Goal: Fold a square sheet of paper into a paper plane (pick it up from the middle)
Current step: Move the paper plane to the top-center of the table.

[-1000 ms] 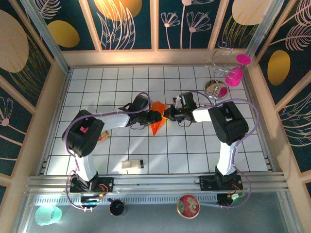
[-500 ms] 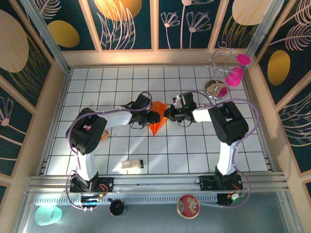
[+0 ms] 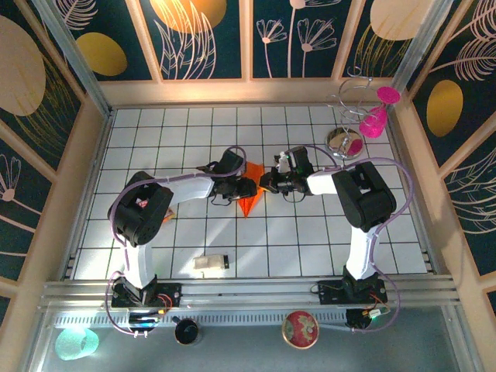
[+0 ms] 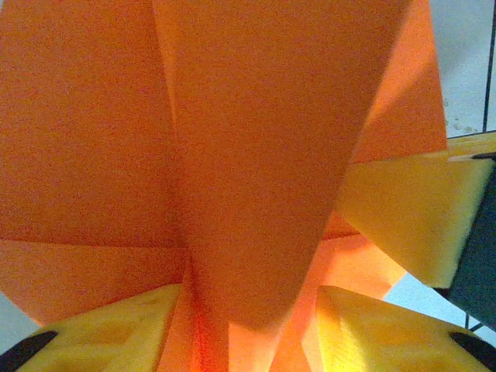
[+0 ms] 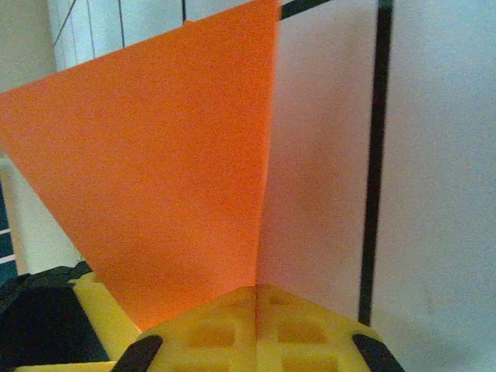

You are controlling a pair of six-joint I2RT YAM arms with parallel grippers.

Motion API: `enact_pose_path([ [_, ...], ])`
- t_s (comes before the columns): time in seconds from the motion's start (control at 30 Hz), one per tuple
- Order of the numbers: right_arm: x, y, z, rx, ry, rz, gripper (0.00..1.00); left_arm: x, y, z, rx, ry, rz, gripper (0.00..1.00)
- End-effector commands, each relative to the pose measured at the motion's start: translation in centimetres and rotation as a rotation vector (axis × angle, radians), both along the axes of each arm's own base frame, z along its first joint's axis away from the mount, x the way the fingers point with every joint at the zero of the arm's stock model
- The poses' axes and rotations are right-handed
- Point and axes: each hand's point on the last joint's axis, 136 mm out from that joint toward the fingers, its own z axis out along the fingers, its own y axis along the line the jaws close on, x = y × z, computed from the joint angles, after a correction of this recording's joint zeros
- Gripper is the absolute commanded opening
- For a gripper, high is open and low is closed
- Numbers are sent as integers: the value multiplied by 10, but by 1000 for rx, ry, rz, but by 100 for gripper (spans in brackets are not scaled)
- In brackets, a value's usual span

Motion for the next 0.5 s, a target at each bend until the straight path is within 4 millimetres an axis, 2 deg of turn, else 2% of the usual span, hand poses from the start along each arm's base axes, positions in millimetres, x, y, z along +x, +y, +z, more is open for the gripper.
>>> enact_pose_path([
  [0.0,3,10,6,42,-12,23,2,-3,2,-5,51,8,-11,45],
  [0.13,3,10,7,45,-10,23,2,-3,2,-5,57,6,-10,41],
  [0.3,3,9,8,43,-10,17,5,-2,1,-2,56,-3,-11,31],
  [0.37,4,6,9,35,-4,2,11,0,1,2,56,-13,-10,24],
  [0.47,10,-3,17,30,-12,-39,25,5,3,9,75,-35,-7,16],
])
